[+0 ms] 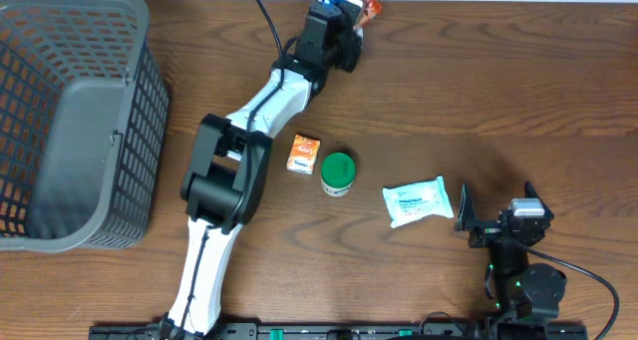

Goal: Scan the item barcode

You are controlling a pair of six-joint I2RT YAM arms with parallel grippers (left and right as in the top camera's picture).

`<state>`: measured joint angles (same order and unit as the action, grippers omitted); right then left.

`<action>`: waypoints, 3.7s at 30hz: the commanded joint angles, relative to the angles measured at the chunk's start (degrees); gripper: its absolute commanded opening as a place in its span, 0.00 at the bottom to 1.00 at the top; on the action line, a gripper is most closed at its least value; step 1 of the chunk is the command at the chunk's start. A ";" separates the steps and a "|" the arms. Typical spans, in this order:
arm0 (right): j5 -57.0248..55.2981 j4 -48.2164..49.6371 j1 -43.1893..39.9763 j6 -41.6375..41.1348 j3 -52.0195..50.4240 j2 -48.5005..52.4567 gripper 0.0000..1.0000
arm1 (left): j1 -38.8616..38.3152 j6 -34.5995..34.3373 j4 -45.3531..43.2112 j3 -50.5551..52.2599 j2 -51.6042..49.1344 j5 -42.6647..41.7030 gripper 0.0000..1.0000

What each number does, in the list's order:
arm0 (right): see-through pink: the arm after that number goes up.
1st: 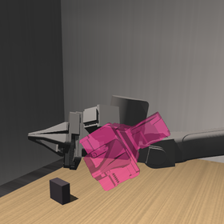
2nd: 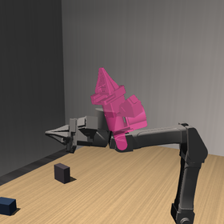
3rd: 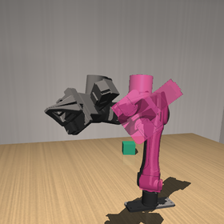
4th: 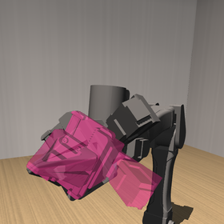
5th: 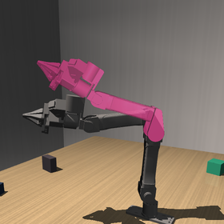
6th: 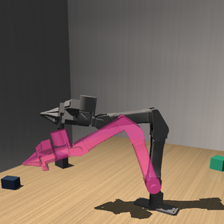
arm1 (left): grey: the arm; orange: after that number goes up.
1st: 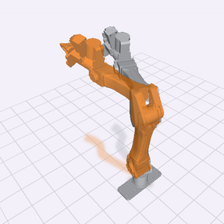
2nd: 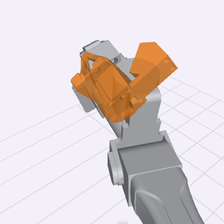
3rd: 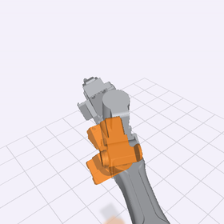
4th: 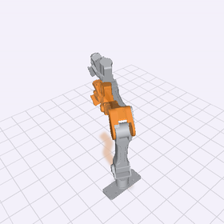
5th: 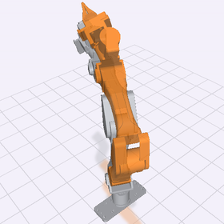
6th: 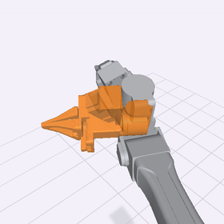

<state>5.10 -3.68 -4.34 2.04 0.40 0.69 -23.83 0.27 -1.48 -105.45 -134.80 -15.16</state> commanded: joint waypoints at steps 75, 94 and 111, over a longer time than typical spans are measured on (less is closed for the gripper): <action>-1.95 -50.27 13.38 -52.57 91.36 107.82 0.96 | 9.84 17.35 42.10 -0.52 80.32 30.95 0.99; 0.57 -47.04 9.97 -62.66 95.65 124.19 0.84 | 9.84 21.11 42.80 3.69 80.26 31.76 0.99; -1.07 -56.39 6.05 -55.12 96.98 124.52 0.01 | 9.84 21.14 42.77 3.76 80.85 31.76 0.99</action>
<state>5.37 -57.67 4.58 -57.04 96.36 126.89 -14.28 20.86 41.71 -102.02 -54.59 15.81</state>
